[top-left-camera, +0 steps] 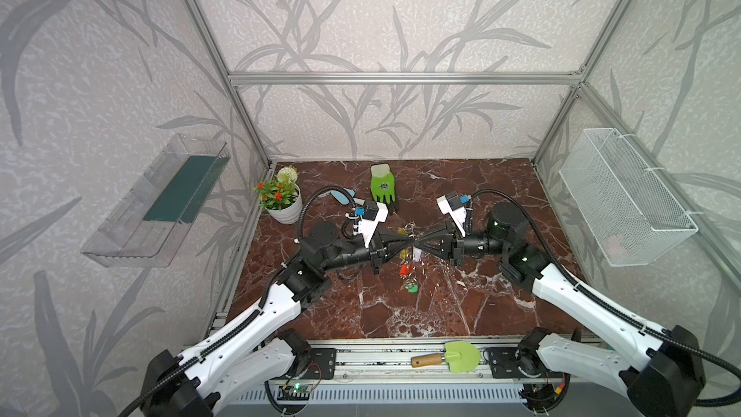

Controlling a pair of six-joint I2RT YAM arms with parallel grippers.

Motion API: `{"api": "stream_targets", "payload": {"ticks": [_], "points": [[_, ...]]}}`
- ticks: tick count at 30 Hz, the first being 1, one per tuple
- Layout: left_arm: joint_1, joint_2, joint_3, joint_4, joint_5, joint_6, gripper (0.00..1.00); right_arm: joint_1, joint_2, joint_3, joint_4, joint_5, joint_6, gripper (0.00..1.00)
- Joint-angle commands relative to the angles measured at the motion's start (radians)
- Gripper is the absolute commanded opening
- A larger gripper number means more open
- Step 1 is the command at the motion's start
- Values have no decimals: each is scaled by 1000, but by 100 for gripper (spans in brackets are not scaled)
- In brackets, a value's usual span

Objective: Put the keys on the keyring

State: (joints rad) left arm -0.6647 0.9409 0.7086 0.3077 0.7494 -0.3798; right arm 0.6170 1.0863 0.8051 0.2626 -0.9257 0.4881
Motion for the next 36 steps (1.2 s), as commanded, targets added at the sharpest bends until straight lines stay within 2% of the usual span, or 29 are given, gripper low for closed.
{"api": "stream_targets", "payload": {"ticks": [1,10,11,12,13,20,24,25,26,28,36], "points": [[-18,7,67,-142,69,61,3,13,-21,14,-18,19,-46,0],[-19,33,158,-359,102,152,15,13,-22,16,-33,16,-60,0],[-18,35,164,-370,103,158,11,12,-20,16,-33,14,-61,0],[-19,35,170,-377,102,163,1,12,-20,16,-33,13,-63,0],[-18,34,171,-377,93,163,0,12,-21,16,-35,13,-65,0],[-17,53,198,-426,92,185,0,12,-22,14,-37,8,-68,0],[-17,84,244,-503,122,223,5,13,-25,13,-37,6,-69,0],[-17,89,254,-519,127,231,5,12,-25,13,-39,5,-69,0],[-16,92,262,-532,131,239,0,13,-26,13,-39,7,-69,0],[-16,93,263,-525,120,232,0,13,-25,9,-41,15,-68,0],[-11,-8,169,-307,19,117,0,9,-33,4,-73,37,-75,1]]}}
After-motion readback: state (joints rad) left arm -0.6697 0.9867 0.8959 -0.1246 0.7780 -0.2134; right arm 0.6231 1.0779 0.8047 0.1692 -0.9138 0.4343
